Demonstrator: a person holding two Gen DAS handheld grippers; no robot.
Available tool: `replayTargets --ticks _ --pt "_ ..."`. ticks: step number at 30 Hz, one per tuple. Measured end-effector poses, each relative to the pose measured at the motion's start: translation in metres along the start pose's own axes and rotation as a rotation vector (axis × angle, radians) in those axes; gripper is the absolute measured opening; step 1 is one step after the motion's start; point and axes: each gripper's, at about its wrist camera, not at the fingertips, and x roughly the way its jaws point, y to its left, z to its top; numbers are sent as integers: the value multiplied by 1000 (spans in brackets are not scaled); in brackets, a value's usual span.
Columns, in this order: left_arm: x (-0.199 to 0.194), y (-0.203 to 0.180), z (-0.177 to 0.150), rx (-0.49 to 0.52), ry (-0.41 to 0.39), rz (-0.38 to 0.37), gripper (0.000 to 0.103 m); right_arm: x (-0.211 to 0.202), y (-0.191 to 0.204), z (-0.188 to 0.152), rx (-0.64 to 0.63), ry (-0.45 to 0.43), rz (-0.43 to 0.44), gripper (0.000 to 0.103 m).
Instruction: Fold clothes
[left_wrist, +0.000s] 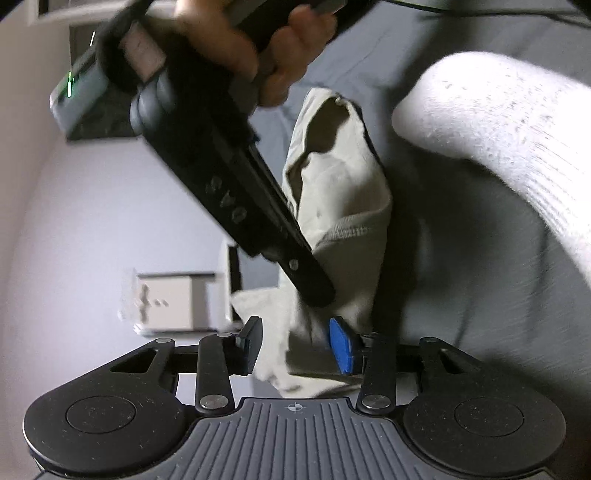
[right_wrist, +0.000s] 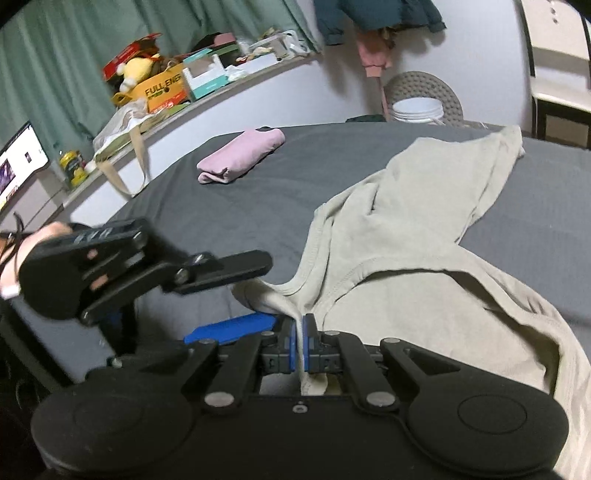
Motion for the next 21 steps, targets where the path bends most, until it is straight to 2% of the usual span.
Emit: replayTargets --ticks 2,3,8,9,10,11,13,15,17,19,21 --pt "5 -1 1 -1 11 -19 42 1 -2 1 19 1 13 5" --pt "8 -1 1 -4 24 -34 34 0 -3 1 24 0 19 5" --pt "19 -3 -3 -26 55 -69 16 3 -1 -1 16 13 20 7" --pt "16 -4 0 -41 59 -76 16 4 2 -1 -9 12 -4 8" --pt "12 -5 3 -57 64 -83 15 4 6 -2 -34 11 -27 15" --pt "12 -3 2 -70 68 -97 14 4 10 -2 -67 8 -53 24" --pt "13 3 0 -96 77 -127 14 1 27 -5 -191 -9 -125 28" --pt "13 15 -4 -167 86 -198 14 3 43 -12 -324 -17 -179 31" --pt "14 28 -8 -244 93 -261 14 8 55 -21 -432 -18 -223 40" --pt "14 41 -12 -324 91 -330 14 13 67 -29 -541 -20 -268 42" --pt "8 49 -19 -361 87 -362 14 17 79 -37 -650 -21 -312 42"
